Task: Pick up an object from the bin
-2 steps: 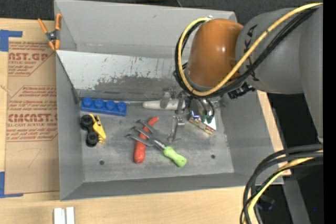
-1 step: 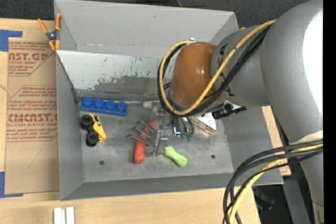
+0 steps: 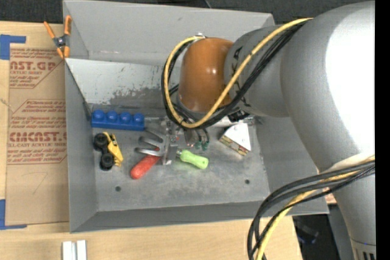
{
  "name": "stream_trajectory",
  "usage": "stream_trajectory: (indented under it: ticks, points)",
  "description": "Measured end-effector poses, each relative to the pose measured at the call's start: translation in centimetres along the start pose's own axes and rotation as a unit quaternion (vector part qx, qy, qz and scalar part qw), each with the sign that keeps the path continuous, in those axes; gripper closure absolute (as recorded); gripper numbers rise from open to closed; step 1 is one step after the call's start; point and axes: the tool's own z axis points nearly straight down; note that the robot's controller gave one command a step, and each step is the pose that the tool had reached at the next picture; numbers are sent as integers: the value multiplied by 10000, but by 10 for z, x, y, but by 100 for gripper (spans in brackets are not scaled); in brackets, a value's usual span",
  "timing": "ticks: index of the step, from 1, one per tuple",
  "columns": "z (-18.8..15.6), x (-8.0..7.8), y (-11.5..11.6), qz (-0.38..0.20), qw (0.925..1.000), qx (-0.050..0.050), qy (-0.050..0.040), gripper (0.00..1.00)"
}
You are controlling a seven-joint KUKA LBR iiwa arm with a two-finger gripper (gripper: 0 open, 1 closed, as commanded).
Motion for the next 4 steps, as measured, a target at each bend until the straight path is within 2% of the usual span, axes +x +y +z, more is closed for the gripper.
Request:
stream_trajectory:
  ticks: [2,3,4]
  points:
    - [5,-1,-3,23,10000,3,-5,100]
    - [-57,6,-17,-31,10000,-1,-40,100]
    - [-152,-1,-9,-39,10000,-2,5,100]
